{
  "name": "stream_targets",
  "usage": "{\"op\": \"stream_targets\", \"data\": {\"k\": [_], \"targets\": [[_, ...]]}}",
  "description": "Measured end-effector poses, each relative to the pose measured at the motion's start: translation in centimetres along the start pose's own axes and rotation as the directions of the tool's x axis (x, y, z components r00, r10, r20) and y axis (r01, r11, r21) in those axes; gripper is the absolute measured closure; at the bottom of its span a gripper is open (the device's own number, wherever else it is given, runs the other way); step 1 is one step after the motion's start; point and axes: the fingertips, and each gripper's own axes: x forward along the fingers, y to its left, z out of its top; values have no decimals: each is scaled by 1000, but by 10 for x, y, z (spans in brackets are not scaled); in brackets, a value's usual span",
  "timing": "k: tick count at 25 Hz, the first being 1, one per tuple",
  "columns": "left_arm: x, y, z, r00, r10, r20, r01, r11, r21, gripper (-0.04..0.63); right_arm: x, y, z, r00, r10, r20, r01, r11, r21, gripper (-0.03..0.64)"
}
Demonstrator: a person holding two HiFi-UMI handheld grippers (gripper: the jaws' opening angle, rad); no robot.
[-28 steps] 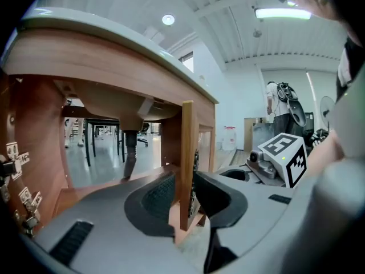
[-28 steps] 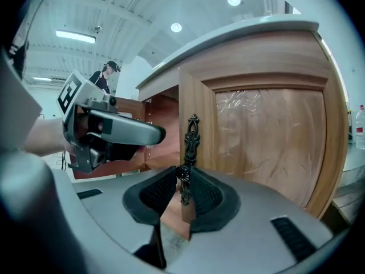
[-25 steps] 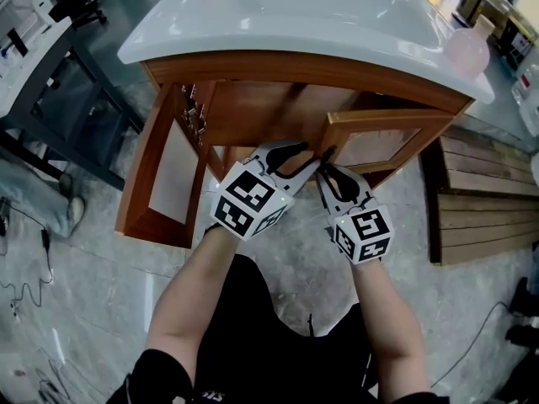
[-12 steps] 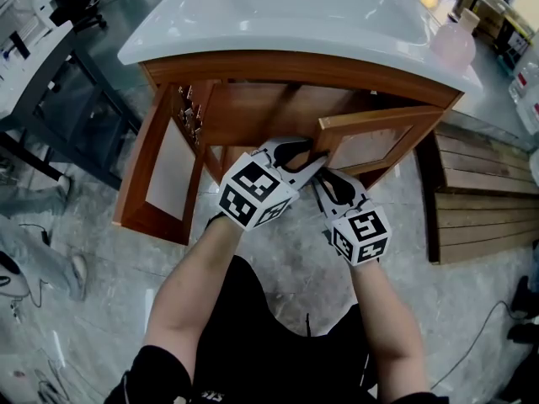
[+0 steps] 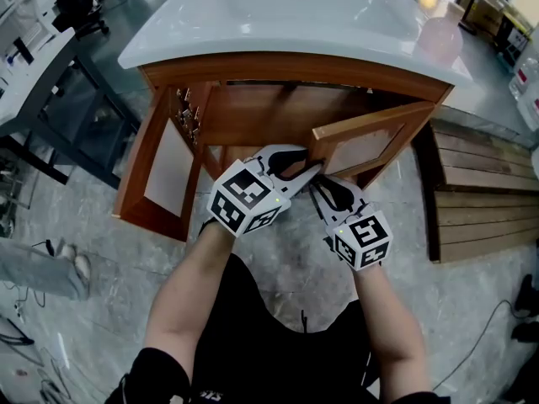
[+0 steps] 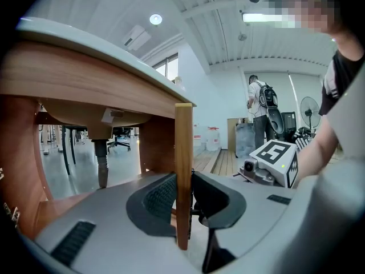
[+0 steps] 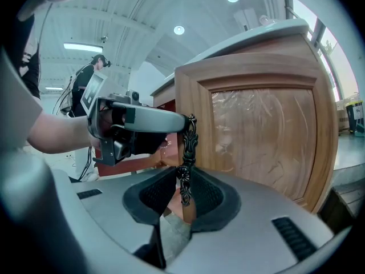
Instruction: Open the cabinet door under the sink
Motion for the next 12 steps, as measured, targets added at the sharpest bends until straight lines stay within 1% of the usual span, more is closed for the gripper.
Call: {"op": "stream_targets", "data": {"k": [6, 12], "targets": [[-2, -13, 3, 1000, -10, -6, 10, 1000, 12, 497, -12, 4, 0, 999, 31, -21, -32, 999, -36, 525], [0, -13, 4, 999, 25, -26, -25, 999, 29, 480, -13, 5, 0, 998, 55, -29, -56, 998, -39, 526]]}}
